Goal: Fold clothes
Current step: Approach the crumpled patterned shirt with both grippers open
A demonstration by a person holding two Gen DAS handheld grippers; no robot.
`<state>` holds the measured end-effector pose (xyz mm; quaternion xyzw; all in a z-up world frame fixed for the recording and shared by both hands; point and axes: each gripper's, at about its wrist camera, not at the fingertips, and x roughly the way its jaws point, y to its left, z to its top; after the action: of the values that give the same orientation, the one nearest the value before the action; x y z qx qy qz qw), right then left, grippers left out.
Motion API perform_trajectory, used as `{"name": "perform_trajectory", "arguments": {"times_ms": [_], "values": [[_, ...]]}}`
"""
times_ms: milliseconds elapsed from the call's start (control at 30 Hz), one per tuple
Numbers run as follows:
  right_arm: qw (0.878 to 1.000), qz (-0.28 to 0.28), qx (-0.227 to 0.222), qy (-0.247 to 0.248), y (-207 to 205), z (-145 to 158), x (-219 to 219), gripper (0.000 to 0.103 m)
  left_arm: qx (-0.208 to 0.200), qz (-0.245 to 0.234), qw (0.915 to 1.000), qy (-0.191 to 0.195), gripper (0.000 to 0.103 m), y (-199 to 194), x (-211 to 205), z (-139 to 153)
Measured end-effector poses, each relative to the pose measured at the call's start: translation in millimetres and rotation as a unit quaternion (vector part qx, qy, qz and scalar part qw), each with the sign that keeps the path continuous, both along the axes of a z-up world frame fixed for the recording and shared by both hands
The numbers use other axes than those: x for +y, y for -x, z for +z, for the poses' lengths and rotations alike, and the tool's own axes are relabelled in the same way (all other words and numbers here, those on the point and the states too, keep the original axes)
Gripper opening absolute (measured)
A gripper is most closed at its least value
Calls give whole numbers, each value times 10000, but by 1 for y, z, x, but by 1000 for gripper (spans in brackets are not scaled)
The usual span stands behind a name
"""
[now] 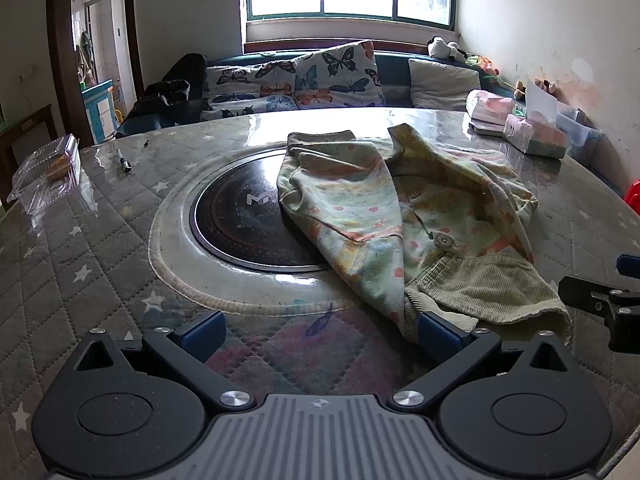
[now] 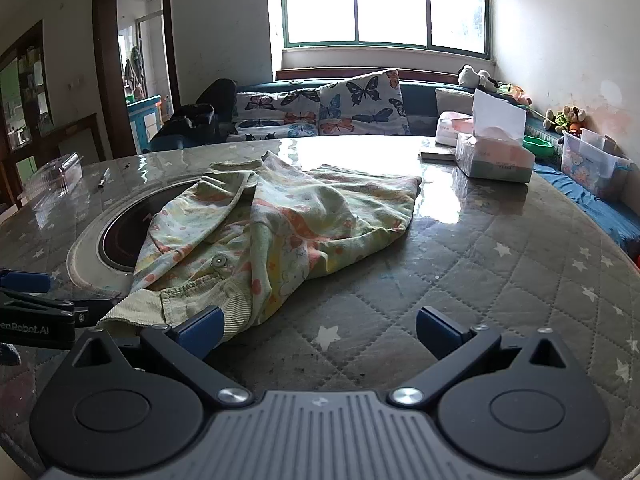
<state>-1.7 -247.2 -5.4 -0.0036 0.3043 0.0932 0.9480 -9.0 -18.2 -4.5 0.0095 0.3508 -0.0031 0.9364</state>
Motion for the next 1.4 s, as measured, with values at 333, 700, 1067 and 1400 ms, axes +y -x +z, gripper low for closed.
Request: {"name": "perform_trajectory", "arguments": {"times_ms": [333,700,1067,1400], "values": [[10000,73,13,-6,-4,0,0,103,22,23,10000,-18,103,-5,1,2],[9998,170,25,93,-14,1,6,103,63,23,10000,-50,103,-16,1,2],[9996,244,97,143,-26,0,8,103,87,-22,9999,-102,103,-29,-1,2],[9991,319,155,231,-43,2,9,102,83,-28,9999,-91,103,-47,-1,6]]}}
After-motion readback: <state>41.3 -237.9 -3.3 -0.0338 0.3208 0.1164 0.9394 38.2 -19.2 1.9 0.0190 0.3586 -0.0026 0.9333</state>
